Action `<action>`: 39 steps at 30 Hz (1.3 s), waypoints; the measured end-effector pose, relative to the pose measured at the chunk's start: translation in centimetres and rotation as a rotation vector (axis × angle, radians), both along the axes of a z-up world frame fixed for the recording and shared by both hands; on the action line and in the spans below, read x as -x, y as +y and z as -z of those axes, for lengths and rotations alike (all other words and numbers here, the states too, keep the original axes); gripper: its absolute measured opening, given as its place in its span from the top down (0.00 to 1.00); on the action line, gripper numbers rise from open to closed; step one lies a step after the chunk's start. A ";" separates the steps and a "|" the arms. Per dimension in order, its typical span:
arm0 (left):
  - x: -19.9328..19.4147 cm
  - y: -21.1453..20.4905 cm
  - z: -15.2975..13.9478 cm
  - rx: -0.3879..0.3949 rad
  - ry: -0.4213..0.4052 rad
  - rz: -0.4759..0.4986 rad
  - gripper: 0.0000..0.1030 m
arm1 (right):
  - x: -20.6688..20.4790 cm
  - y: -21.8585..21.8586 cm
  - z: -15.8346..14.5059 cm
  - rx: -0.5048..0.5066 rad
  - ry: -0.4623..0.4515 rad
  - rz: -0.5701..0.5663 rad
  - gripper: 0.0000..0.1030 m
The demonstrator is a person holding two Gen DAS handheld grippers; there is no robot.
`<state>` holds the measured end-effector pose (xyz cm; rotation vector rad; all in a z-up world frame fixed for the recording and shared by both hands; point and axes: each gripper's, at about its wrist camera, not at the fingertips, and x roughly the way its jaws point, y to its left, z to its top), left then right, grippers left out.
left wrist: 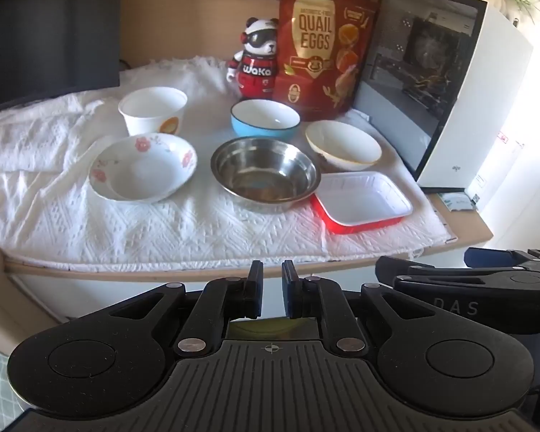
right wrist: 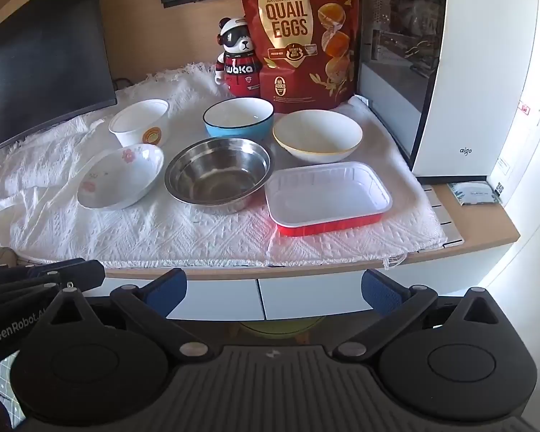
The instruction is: Organize plates and bowls
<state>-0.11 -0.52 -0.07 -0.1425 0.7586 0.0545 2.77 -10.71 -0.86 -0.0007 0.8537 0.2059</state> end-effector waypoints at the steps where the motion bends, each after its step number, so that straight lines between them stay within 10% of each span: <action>1: 0.0 -0.2 0.0 -0.004 0.000 0.004 0.87 | 0.1 0.0 0.0 0.000 0.002 -0.001 0.00; 39: -0.3 0.6 0.3 0.046 0.033 -0.019 0.87 | -0.4 0.4 0.4 -0.014 0.045 0.013 0.00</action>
